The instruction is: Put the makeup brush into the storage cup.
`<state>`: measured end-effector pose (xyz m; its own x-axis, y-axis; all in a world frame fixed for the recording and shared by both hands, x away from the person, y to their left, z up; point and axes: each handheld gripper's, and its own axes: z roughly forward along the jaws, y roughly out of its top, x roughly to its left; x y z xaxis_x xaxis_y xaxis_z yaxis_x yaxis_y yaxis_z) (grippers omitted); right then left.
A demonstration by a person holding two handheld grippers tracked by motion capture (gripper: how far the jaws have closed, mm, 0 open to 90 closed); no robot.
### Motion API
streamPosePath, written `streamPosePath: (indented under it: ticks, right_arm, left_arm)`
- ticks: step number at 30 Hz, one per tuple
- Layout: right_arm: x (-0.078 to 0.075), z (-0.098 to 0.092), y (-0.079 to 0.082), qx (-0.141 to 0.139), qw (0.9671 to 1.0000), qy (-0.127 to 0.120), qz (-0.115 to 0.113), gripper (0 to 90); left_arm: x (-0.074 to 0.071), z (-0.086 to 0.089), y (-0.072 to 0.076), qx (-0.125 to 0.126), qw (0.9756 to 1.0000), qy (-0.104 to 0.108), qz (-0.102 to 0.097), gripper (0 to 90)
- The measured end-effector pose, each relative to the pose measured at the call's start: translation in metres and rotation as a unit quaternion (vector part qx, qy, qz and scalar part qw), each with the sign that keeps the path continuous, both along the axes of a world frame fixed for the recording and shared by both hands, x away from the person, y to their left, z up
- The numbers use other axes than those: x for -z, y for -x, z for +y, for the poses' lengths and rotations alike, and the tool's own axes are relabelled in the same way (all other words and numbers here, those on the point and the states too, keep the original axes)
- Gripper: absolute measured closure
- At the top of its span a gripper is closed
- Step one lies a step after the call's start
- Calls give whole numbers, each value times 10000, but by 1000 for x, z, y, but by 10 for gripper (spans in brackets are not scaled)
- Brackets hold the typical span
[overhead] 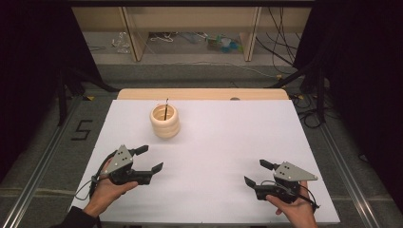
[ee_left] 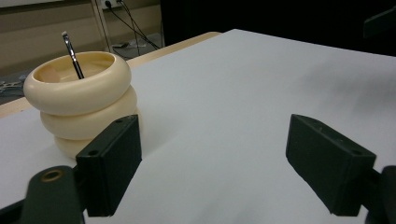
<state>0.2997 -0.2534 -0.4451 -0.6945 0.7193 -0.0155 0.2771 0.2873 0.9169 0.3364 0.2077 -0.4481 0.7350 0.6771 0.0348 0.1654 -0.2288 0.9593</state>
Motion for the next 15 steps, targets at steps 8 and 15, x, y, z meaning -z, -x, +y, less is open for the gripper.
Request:
streamPosePath:
  ticks: [8,15]
  right_arm:
    - [-1,-2,-1,-68,10000,-1,18,209]
    - [-1,1,0,-94,9999,23,51,209]
  left_arm:
    - [1,5,2,-133,9999,17,-39,180]
    - [-1,6,7,-103,9999,15,-86,180]
